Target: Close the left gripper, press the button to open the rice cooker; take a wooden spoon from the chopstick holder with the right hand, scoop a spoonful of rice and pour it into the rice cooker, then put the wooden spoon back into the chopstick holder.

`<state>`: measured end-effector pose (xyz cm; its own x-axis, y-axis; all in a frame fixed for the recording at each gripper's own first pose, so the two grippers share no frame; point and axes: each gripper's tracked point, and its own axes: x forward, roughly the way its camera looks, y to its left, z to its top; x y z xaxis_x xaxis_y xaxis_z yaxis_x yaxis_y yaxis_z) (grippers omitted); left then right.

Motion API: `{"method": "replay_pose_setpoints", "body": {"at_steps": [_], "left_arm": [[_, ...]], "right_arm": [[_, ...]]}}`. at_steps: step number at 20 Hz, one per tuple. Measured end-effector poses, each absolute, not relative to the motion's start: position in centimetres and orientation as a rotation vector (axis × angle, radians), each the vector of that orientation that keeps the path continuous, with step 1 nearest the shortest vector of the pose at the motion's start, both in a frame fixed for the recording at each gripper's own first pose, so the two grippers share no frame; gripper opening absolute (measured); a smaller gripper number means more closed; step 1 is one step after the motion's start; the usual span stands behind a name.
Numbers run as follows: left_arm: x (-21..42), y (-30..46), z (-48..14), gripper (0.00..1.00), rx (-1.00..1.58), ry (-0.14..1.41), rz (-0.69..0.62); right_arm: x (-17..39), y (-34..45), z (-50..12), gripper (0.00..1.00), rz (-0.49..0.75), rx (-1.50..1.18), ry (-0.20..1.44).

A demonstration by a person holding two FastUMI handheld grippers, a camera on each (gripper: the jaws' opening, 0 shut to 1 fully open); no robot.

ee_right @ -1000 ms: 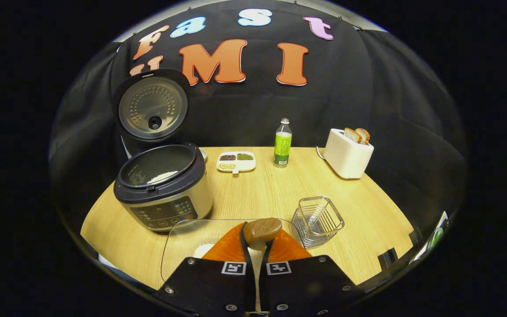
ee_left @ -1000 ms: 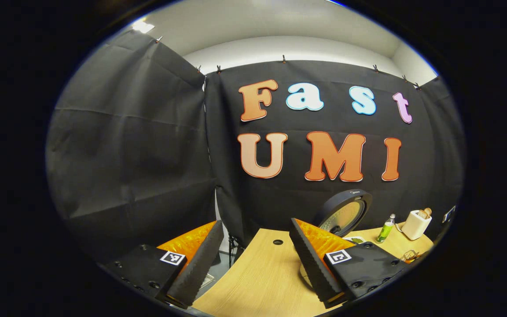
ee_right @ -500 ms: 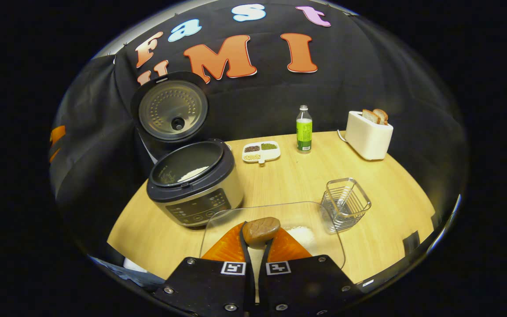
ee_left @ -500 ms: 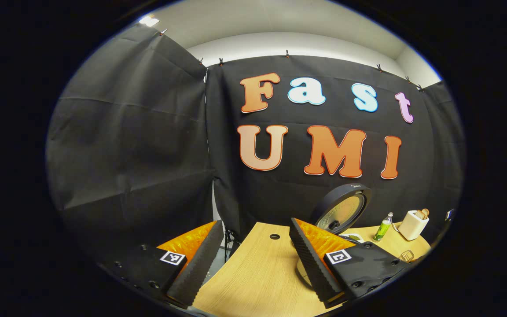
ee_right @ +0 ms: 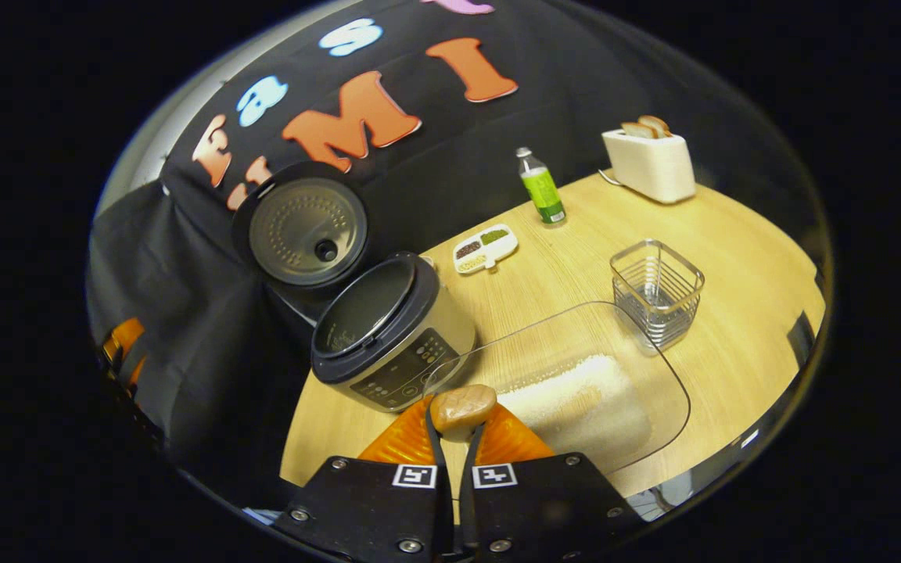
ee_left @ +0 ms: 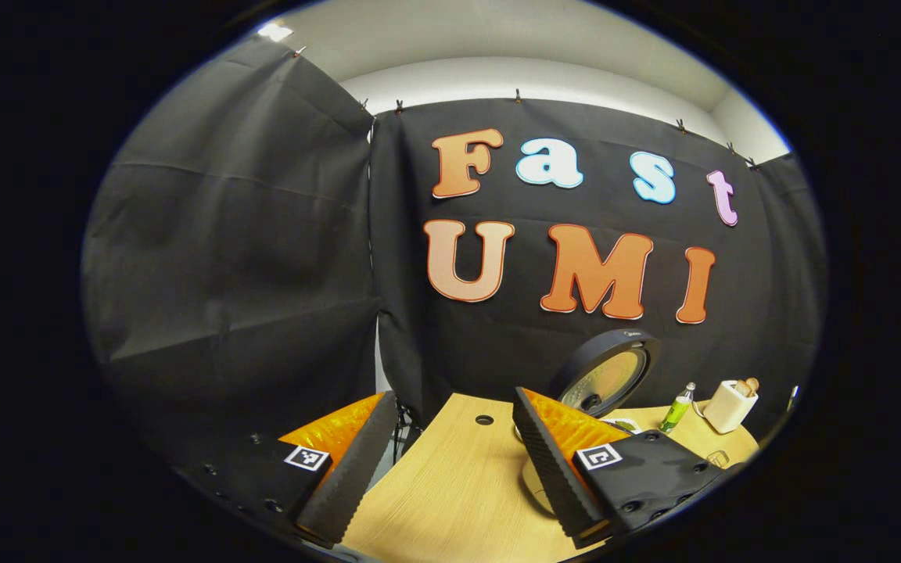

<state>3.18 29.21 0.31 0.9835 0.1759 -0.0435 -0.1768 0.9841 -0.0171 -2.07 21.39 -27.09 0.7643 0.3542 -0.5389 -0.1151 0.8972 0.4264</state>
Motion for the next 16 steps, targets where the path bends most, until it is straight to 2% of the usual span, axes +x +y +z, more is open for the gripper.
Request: {"method": "replay_pose_setpoints", "body": {"at_steps": [5,12,16], "left_arm": [[3.4,28.8,0.3,0.99,-0.012,0.046,0.168],[3.9,27.7,1.3,0.97,0.002,0.036,0.157],[4.1,26.6,1.8,0.99,0.022,0.026,0.140]], "right_arm": [[-0.9,18.0,-28.7,0.02,0.179,0.742,0.705],[-0.6,14.9,-27.8,0.02,0.193,1.082,0.657],[-0.9,13.9,-28.3,0.02,0.172,1.190,0.654]]}}
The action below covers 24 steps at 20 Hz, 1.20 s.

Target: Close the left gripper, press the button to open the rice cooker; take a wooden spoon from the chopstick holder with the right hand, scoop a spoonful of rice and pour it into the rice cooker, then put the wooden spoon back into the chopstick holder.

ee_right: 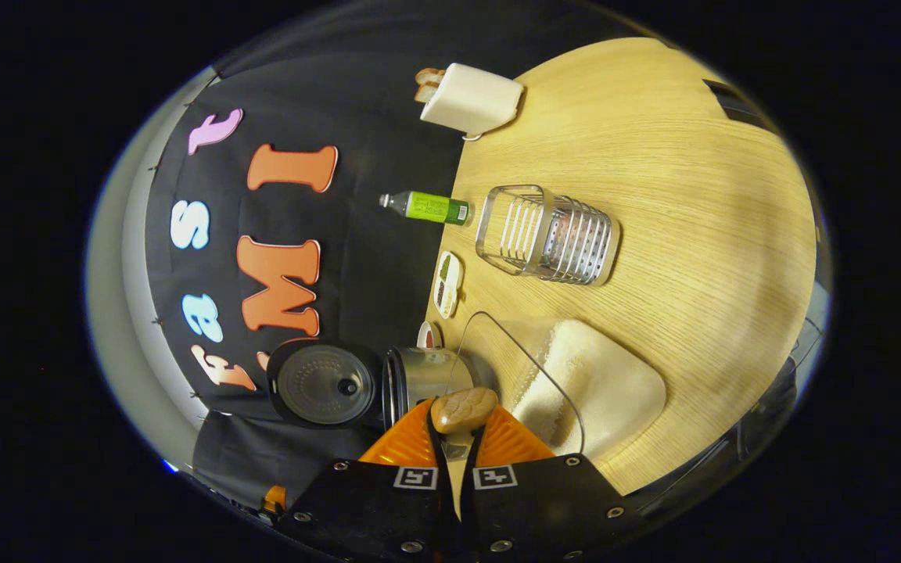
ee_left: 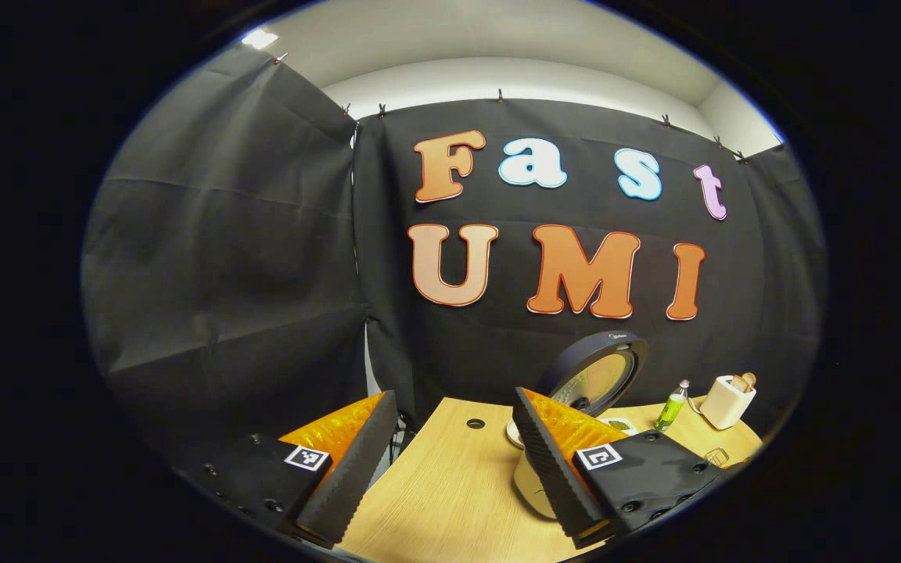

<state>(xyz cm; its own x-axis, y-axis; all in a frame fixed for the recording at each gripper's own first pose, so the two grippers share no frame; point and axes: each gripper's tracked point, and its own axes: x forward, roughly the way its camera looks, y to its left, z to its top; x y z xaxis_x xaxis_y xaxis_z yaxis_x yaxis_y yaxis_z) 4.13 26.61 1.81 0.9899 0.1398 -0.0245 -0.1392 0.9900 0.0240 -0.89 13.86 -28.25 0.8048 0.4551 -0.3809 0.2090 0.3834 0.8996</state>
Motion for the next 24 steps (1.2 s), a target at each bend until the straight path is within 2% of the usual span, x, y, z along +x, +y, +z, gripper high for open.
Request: {"method": "replay_pose_setpoints", "body": {"at_steps": [7,15,24], "left_arm": [[5.1,24.5,2.0,0.97,0.020,0.016,0.112],[6.3,22.6,2.0,0.97,0.023,0.007,0.083],[7.2,21.2,1.5,0.97,-0.012,0.007,0.052]], "right_arm": [[-0.7,12.2,-25.5,0.02,0.164,1.253,0.614],[0.4,11.7,-19.0,0.02,0.191,1.293,0.564],[2.2,13.5,-12.8,0.02,0.230,1.236,0.551]]}}
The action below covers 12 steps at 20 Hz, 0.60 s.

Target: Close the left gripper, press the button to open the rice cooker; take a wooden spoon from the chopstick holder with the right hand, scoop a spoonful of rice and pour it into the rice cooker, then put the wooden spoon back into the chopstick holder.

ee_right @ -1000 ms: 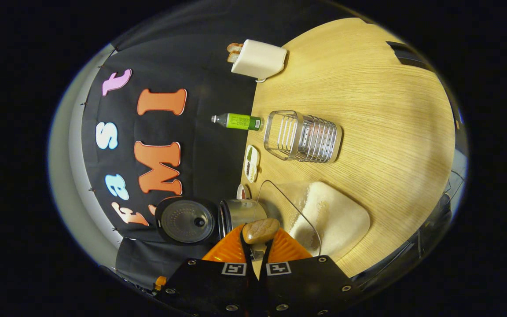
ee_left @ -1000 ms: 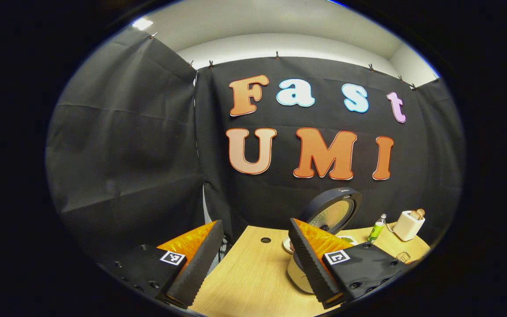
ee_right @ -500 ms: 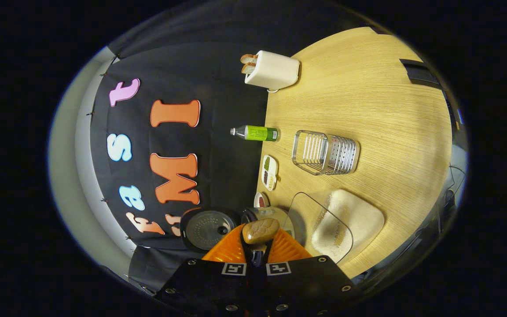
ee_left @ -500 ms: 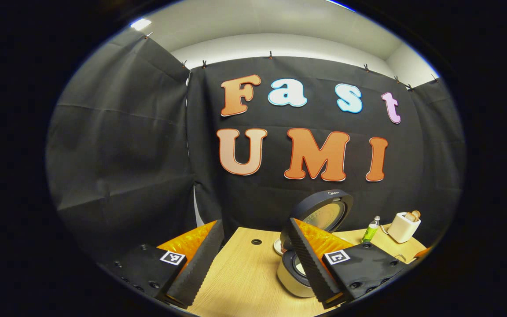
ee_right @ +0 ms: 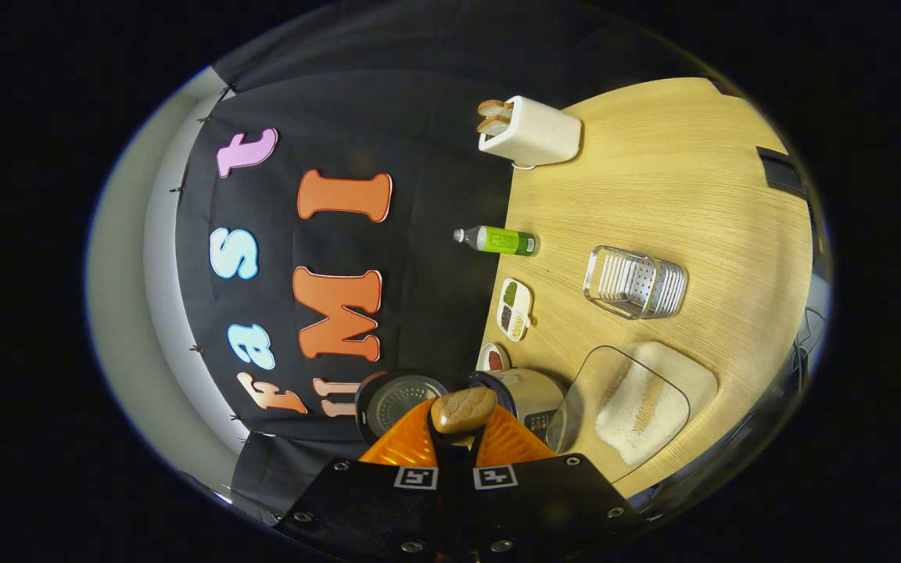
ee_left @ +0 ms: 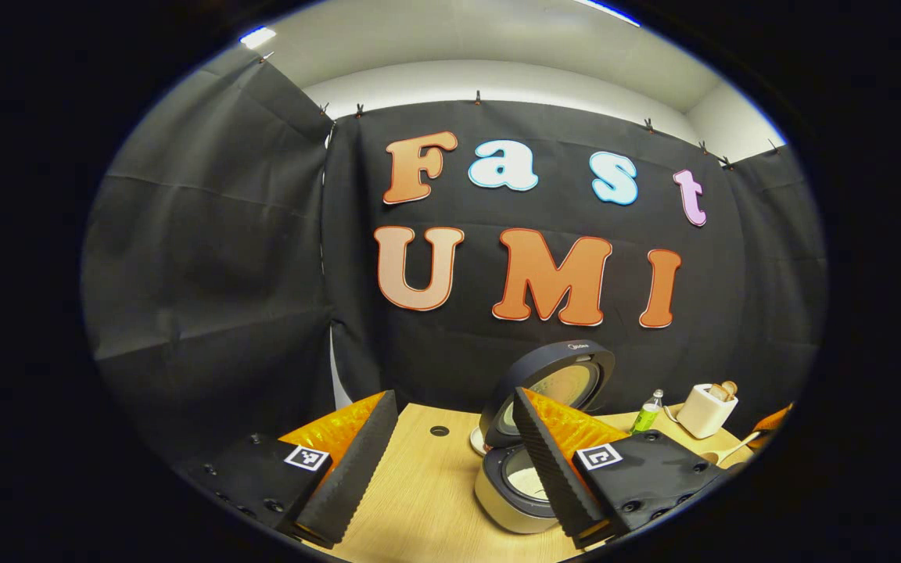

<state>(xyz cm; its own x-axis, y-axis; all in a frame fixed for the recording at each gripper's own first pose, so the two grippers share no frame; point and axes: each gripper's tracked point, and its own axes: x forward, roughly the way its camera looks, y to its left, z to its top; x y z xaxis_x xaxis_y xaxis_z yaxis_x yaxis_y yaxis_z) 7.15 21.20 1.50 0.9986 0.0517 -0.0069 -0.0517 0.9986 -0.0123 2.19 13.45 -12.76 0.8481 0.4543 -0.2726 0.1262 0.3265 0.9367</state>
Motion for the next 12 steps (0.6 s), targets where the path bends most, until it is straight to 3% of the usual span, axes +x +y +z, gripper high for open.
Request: {"method": "replay_pose_setpoints", "body": {"at_steps": [12], "left_arm": [[7.7,22.5,1.0,0.98,-0.003,0.017,0.047]], "right_arm": [[8.5,19.0,-8.4,0.02,0.284,1.214,0.526]]}}
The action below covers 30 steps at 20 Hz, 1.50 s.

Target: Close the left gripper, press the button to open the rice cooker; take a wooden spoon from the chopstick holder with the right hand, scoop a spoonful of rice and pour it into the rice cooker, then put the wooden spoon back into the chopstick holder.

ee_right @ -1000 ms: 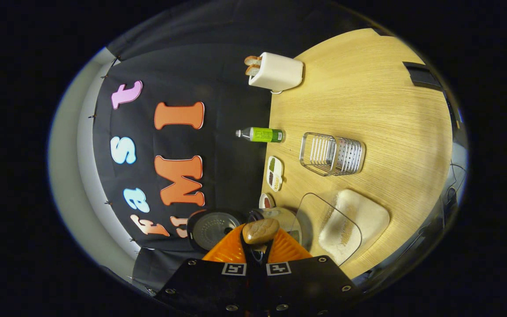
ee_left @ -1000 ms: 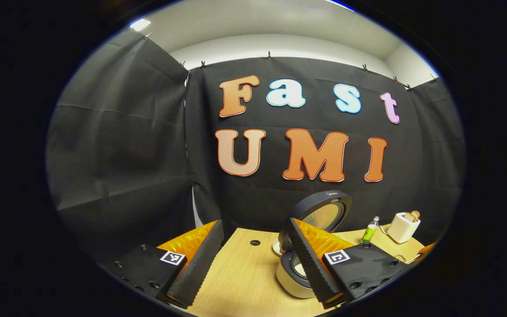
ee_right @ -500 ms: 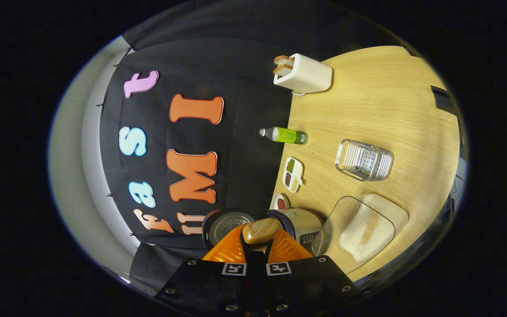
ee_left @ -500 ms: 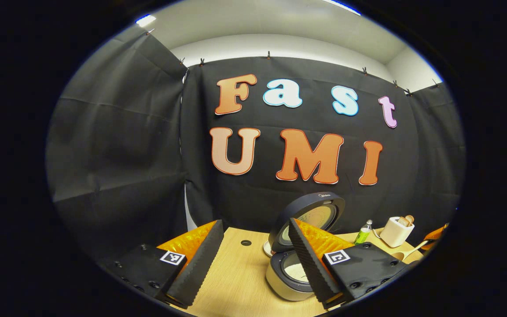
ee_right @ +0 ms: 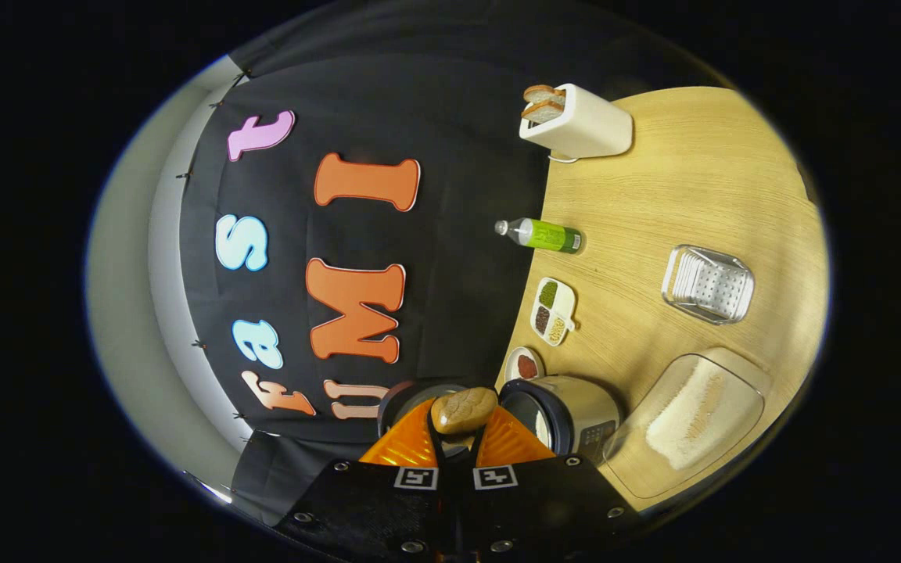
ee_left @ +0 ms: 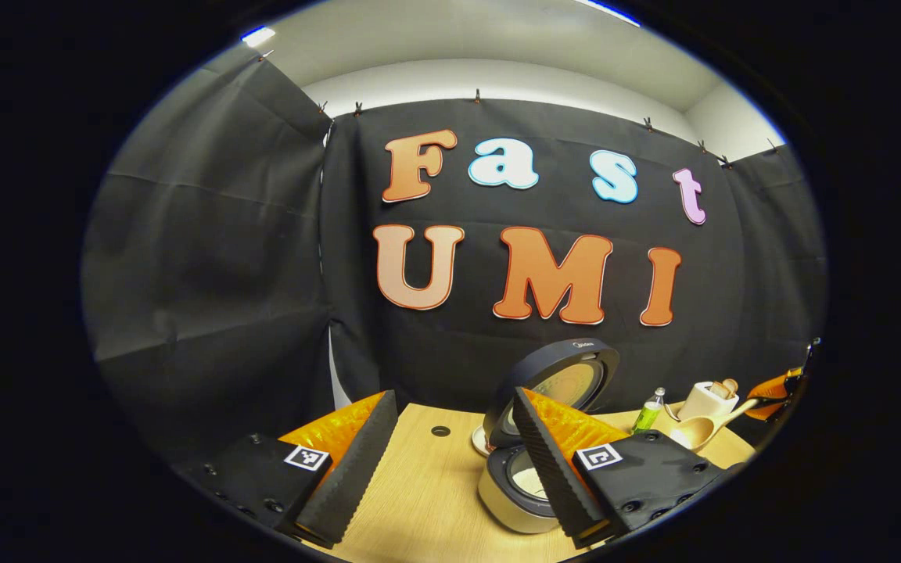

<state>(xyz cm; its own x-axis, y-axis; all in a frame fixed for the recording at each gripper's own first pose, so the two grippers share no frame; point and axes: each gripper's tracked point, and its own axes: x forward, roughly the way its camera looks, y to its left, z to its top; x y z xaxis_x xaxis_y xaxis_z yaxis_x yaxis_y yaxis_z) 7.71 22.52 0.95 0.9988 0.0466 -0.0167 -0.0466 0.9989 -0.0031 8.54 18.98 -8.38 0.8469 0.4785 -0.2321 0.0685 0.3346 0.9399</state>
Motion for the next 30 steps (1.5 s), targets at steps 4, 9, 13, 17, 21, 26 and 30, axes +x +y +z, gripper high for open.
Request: {"method": "replay_pose_setpoints", "body": {"at_steps": [4,9,13,17,21,26,30], "left_arm": [[7.6,22.8,0.3,1.00,0.001,0.030,0.042],[7.9,23.3,-0.2,0.99,0.013,0.038,0.036],[8.0,23.5,-1.0,0.97,0.006,0.053,0.032],[8.1,24.7,-1.5,0.98,-0.002,0.062,0.045],[8.4,25.4,-1.6,0.98,-0.020,0.067,0.053],[8.3,26.0,-1.5,0.98,-0.026,0.059,0.054],[8.3,26.3,-1.5,0.98,-0.028,0.057,0.054]], "right_arm": [[10.8,21.7,-7.4,0.02,0.303,1.144,0.508],[12.4,25.9,-7.1,0.02,0.334,1.060,0.515],[13.5,27.9,-6.6,0.02,0.349,0.943,0.486],[14.1,29.0,-6.4,0.02,0.344,0.848,0.467],[14.4,29.5,-6.1,0.02,0.338,0.784,0.445],[14.3,30.1,-5.5,0.02,0.337,0.729,0.424],[14.3,30.6,-5.5,0.02,0.339,0.680,0.410]]}}
